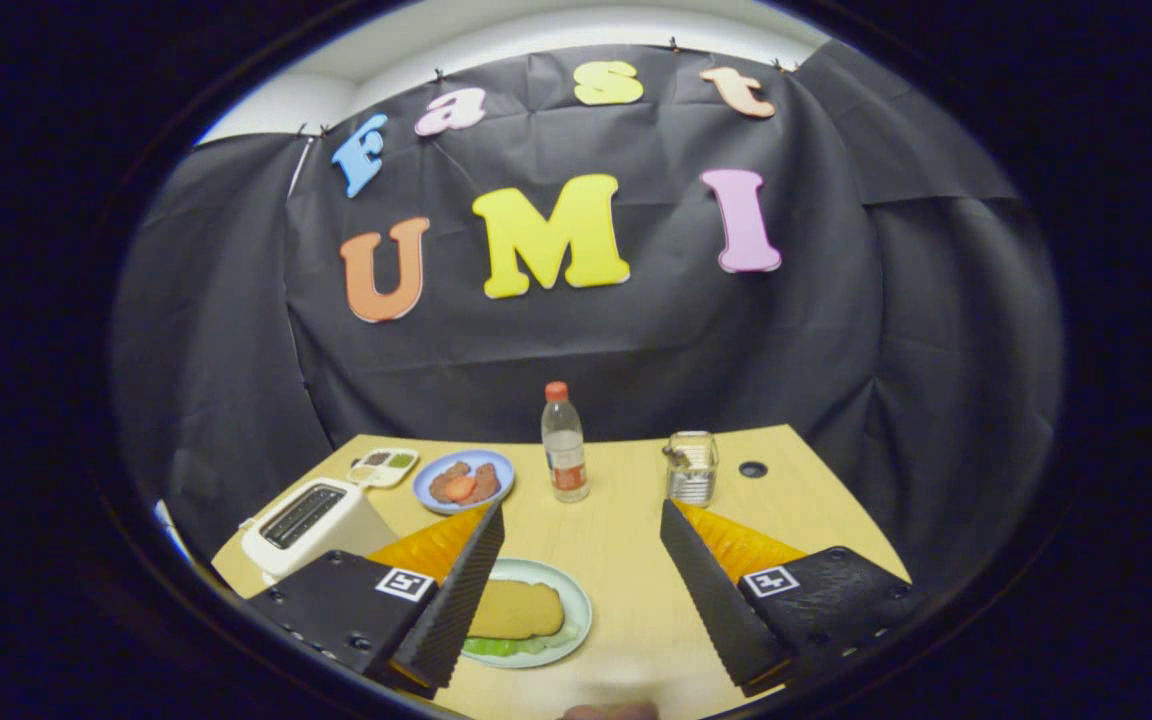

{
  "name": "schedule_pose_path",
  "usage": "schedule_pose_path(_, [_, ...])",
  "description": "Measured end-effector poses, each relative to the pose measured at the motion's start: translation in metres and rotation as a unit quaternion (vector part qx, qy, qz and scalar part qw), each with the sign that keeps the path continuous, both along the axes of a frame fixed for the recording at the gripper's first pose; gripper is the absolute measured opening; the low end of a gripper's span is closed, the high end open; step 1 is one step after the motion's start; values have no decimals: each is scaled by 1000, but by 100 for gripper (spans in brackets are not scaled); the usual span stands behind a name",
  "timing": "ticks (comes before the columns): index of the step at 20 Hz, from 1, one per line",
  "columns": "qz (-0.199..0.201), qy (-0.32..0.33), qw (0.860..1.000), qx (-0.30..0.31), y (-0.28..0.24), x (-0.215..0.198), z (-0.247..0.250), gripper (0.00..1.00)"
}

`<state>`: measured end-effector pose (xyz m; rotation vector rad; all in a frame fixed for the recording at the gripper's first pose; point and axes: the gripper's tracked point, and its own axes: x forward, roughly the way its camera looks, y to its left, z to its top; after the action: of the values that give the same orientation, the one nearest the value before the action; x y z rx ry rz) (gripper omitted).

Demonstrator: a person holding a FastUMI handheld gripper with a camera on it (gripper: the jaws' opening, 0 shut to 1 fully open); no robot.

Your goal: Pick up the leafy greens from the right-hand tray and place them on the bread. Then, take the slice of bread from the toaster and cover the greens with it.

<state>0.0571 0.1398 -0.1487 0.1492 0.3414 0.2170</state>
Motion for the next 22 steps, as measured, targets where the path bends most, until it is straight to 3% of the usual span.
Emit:
schedule_pose_path(4, [-22,-94,995,-21,-48,-29,93,96])
schedule_pose_path(8, [-40,-139,989,-29,-84,-57,150,96])
schedule_pose_path(16, [-83,-158,983,-38,-136,-105,195,96])
schedule_pose_path(22, [-93,-171,981,-27,-146,-120,212,96])
